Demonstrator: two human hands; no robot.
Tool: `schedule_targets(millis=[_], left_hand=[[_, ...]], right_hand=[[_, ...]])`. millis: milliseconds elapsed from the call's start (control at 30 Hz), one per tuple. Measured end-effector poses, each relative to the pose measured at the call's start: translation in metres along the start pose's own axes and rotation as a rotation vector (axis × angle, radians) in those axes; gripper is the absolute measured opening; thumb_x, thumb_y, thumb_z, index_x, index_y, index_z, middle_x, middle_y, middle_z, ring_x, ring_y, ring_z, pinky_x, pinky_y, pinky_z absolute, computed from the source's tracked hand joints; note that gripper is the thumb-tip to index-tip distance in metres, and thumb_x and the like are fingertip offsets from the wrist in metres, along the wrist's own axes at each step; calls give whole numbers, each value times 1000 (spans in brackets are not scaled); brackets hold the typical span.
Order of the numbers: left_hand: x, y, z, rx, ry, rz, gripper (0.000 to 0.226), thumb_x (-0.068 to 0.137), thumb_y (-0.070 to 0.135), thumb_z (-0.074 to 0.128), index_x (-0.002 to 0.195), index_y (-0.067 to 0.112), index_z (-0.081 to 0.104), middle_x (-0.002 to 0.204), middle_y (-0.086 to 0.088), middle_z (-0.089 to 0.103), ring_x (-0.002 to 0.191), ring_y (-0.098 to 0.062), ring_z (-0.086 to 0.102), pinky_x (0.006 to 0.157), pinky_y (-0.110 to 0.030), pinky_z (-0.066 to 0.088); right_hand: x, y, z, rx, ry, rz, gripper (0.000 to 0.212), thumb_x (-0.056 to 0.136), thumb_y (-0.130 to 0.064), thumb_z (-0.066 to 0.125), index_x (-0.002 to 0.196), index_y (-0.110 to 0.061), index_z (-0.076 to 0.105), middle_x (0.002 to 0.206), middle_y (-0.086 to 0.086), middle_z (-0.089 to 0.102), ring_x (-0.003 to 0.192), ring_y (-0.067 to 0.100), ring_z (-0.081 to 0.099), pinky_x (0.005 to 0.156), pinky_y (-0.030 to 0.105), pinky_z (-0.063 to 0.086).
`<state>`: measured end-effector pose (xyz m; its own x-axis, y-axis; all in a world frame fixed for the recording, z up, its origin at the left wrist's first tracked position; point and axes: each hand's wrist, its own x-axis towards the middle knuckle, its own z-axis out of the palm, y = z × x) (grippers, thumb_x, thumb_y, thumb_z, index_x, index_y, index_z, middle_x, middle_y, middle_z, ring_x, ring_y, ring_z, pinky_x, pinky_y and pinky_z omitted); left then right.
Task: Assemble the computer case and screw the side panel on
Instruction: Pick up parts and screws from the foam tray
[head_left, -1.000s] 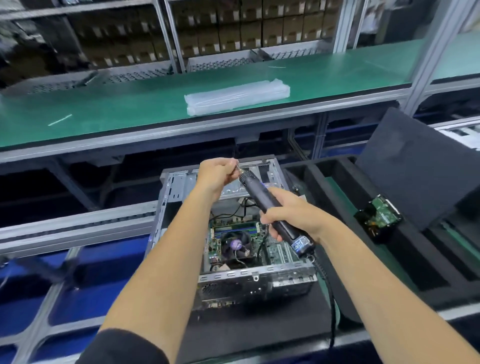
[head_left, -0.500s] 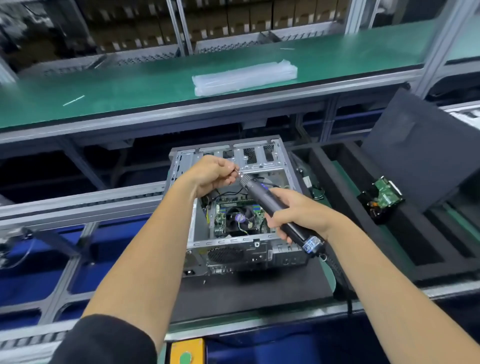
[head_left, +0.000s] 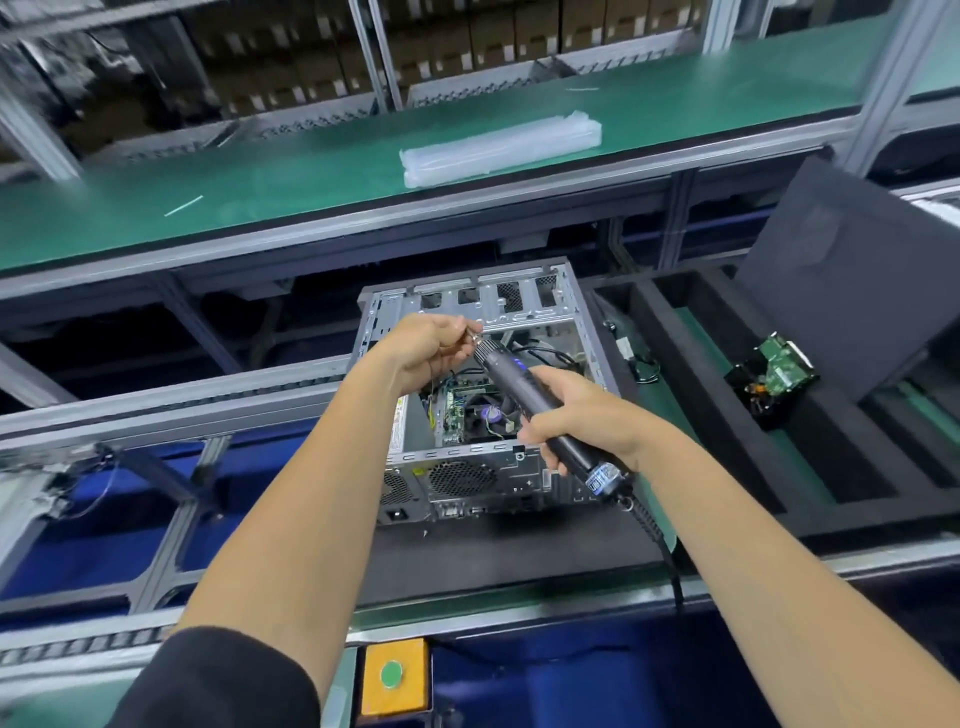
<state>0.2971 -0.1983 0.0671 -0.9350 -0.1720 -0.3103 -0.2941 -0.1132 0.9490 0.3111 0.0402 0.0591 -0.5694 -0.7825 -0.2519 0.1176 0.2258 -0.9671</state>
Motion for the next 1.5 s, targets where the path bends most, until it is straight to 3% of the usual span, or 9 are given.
schedule_targets(millis=[367,567,767,900,1033,1167,1300,1400,1500], left_hand=[[5,-10,-19,270,43,-36,34,102,29,38,100,5,61,94,-14,65,85,-23,66,68,-24,54],[4,-25,-13,321,0,-65,29,102,19,40,93,3,63,88,-12,67,73,-18,66,64,-21,55],[1,-36,-15,997,-265,-150,18,95,17,53,87,9,66,89,-7,67,72,-14,60,67,-27,50],[0,-42,1,1274,-471,-285,26,95,36,54,111,20,65,116,-3,61,109,-22,57,83,-33,48],[-1,-46,16,1530,-614,-335,40,97,8,33,128,18,57,132,1,52,106,-21,52,91,-35,44],[-5,-42,11,1323,-549,-465,43,94,8,33,124,21,60,121,3,55,77,-16,55,55,-24,48],[-9,-38,-3,1067,-527,-457,51,91,56,47,124,20,60,122,0,57,94,-11,58,79,-26,49],[-11,-37,-7,928,-568,-374,20,94,31,58,100,13,66,84,1,66,53,5,55,48,-12,45],[-12,-42,-9,901,-566,-304,11,94,8,55,104,8,59,81,3,55,57,-8,43,50,-20,35]], right_hand=[[19,2,9,114,50,-11,55,75,-25,77,124,-27,51,71,0,64,52,23,58,47,31,50],[19,7,11,155,85,-13,50,81,-16,75,124,-20,50,66,-2,63,49,21,55,44,30,48],[14,9,8,170,109,-9,42,85,-10,72,121,-19,51,65,-2,63,50,22,54,45,30,48],[13,11,7,159,127,-6,37,90,-7,68,121,-16,51,67,-2,64,50,23,55,46,31,49],[11,13,6,151,131,7,41,90,-7,68,125,-16,50,68,0,61,51,23,55,46,31,49],[9,16,4,158,135,28,46,89,-7,69,129,-16,48,78,8,56,50,22,56,44,30,49],[6,18,3,165,133,38,54,89,-8,70,134,-20,45,83,11,57,51,22,56,45,29,49],[7,18,7,154,135,41,53,89,-8,70,134,-20,45,83,11,59,51,22,57,45,30,50],[7,17,13,137,135,42,46,89,-8,69,128,-22,48,81,9,59,50,21,57,45,30,50]])
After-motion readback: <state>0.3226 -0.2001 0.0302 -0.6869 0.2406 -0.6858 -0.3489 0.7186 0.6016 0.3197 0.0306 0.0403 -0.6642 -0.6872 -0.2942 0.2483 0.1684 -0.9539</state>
